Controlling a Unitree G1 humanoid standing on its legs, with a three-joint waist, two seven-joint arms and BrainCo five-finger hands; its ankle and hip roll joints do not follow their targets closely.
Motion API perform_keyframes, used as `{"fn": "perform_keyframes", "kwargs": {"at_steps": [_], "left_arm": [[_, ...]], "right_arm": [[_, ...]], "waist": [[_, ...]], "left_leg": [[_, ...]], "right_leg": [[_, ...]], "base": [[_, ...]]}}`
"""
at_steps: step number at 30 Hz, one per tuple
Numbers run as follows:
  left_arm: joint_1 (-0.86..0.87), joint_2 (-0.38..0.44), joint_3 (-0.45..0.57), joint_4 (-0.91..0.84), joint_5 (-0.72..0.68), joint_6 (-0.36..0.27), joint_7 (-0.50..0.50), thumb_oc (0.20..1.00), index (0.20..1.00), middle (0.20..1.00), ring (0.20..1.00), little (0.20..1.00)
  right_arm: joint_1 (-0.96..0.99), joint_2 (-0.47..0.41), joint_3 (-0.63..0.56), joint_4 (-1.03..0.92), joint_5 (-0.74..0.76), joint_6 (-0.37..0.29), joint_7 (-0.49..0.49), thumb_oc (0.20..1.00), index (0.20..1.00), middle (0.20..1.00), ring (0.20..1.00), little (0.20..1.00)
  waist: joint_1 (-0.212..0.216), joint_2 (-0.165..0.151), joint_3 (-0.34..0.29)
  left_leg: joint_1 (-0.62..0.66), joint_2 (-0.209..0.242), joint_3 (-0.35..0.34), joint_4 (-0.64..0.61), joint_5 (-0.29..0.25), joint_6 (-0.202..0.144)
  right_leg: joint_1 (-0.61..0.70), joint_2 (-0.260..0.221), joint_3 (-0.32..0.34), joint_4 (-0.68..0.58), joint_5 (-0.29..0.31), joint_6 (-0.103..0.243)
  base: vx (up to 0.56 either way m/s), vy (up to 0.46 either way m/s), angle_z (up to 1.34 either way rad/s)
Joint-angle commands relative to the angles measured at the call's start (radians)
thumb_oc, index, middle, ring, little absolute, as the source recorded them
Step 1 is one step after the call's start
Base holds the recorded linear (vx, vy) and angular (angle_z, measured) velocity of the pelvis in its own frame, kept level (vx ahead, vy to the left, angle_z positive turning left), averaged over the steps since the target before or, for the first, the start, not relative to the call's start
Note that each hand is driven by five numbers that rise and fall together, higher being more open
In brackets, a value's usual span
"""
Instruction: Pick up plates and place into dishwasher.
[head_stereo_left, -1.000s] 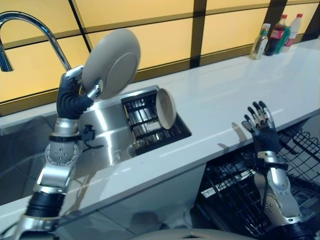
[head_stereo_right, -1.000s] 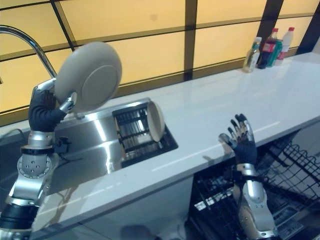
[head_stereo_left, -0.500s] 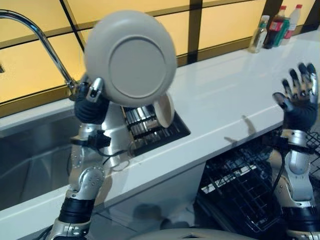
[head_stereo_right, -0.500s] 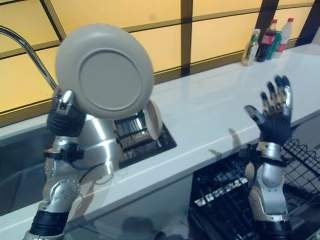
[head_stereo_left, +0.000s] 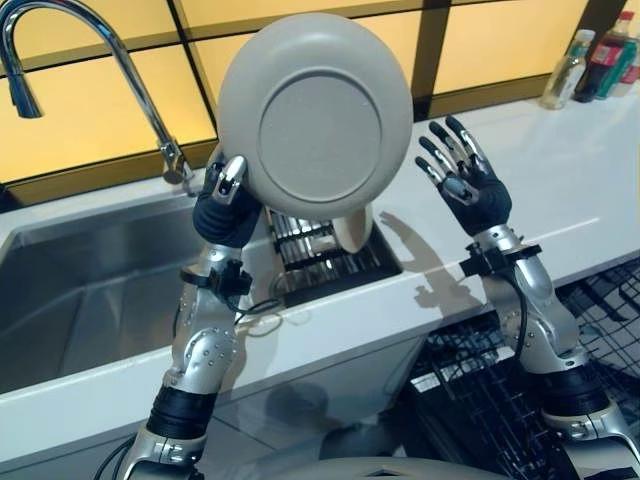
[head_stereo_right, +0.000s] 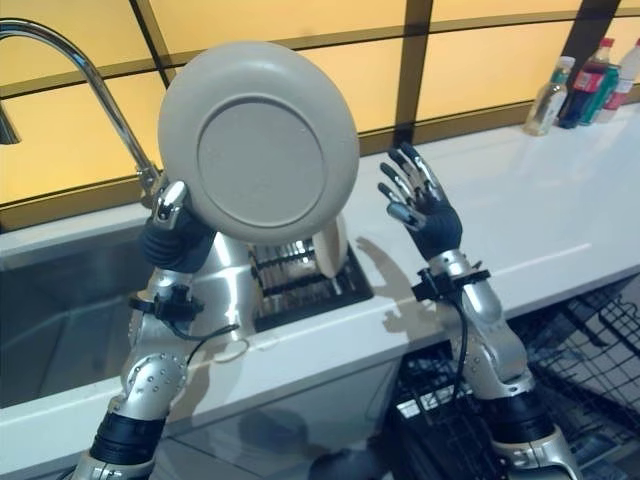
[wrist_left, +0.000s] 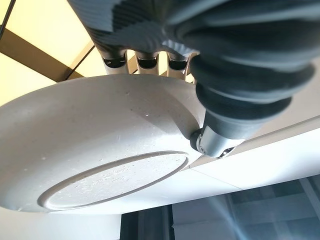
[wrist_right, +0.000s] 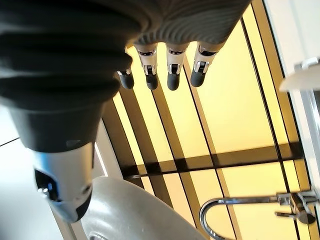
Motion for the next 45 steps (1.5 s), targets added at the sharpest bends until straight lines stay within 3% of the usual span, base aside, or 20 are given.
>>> {"fn": "perform_keyframes", "kwargs": {"at_steps": [1,18,29,45], "left_arm": [[-0.060,0.036,-0.019,0.020,0.009,-0.012,-0.027,0.200,0.200,0.200,0.200,0.200],[-0.052,0.027,-0.058,0.100,0.096,-0.023,-0.001,0.200,0.200,0.200,0.200,0.200],[-0.051,0.032,-0.086,0.176,0.158,-0.034,0.020,0.200,0.200,0.200,0.200,0.200],[-0.066,0.038,-0.122,0.178,0.186,-0.072,0.029,0.200,0.200,0.200,0.200,0.200]], "right_arm": [[-0.073,0.052,-0.014,0.023,0.107,0.014,0.035,1.000,1.000,1.000,1.000,1.000],[-0.111,0.085,0.061,-0.080,0.243,0.171,0.178,1.000,1.000,1.000,1.000,1.000],[-0.142,0.076,0.081,-0.096,0.247,0.197,0.144,1.000,1.000,1.000,1.000,1.000],[-0.175,0.044,0.146,-0.075,0.214,0.306,0.063,1.000,1.000,1.000,1.000,1.000]], "waist": [[0.009,-0.075,-0.069],[0.009,-0.087,-0.074],[0.007,-0.090,-0.070],[0.000,-0.094,-0.060]], "left_leg": [[-0.036,0.006,-0.041,0.020,-0.060,0.003],[-0.032,0.003,-0.039,0.023,-0.066,0.010],[-0.034,0.005,-0.040,0.033,-0.068,0.011],[-0.025,0.007,-0.038,0.028,-0.067,0.012]], "right_leg": [[-0.031,-0.078,0.025,0.048,-0.037,0.111],[-0.034,-0.075,0.039,0.046,-0.032,0.111],[-0.035,-0.074,0.045,0.057,-0.037,0.108],[-0.034,-0.073,0.053,0.062,-0.037,0.109]], "base": [[0.01,-0.010,0.07],[0.01,-0.001,0.00],[0.01,0.002,0.00],[0.00,0.000,0.00]]}}
